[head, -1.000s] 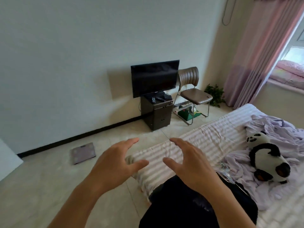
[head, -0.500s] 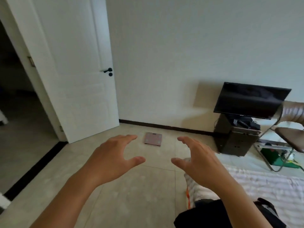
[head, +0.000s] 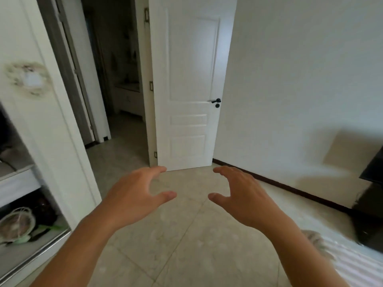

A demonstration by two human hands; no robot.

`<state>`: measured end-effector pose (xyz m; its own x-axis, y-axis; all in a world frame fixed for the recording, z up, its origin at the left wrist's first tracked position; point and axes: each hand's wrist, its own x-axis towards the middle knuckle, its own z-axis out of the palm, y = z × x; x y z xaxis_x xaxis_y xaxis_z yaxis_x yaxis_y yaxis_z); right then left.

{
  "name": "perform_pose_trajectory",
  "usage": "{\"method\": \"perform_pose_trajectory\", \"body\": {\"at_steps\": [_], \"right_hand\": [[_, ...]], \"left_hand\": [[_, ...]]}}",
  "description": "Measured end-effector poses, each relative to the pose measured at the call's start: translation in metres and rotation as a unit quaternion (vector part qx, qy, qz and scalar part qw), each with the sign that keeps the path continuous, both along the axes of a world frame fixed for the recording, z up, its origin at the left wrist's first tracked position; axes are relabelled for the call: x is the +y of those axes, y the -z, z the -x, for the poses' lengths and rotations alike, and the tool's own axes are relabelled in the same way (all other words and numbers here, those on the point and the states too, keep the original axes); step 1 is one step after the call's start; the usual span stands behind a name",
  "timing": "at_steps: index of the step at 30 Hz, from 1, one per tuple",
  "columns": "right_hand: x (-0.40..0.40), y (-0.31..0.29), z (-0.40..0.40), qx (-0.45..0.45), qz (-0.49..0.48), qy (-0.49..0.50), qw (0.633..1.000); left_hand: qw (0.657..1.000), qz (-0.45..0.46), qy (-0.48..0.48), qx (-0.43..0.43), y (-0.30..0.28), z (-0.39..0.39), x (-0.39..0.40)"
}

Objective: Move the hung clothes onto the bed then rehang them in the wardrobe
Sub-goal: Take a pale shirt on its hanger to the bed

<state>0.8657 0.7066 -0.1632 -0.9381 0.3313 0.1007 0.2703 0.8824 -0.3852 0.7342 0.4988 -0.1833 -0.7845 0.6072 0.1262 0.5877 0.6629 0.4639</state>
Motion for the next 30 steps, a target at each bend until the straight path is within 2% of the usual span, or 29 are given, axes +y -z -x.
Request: {"method": "perform_pose_trajectory", "body": {"at_steps": [15,21,30], "right_hand": [[-0.258,-0.014,0.178,-0.004,0.014,-0.195,0.981],[-0.323,-0.009,0.256,0.000,0.002,-0.259,0.966],[-0.396,-0.014,0.399,0.007,0.001,-0.367,0.930]], "left_hand": [[0.979,0.024,-0.203,-0.018,-0.012,0.081,-0.301],[0.963,0.014,-0.267,-0.017,-0.006,0.118,-0.365],[0.935,0.012,-0.355,-0.015,-0.009,0.216,-0.433]]}}
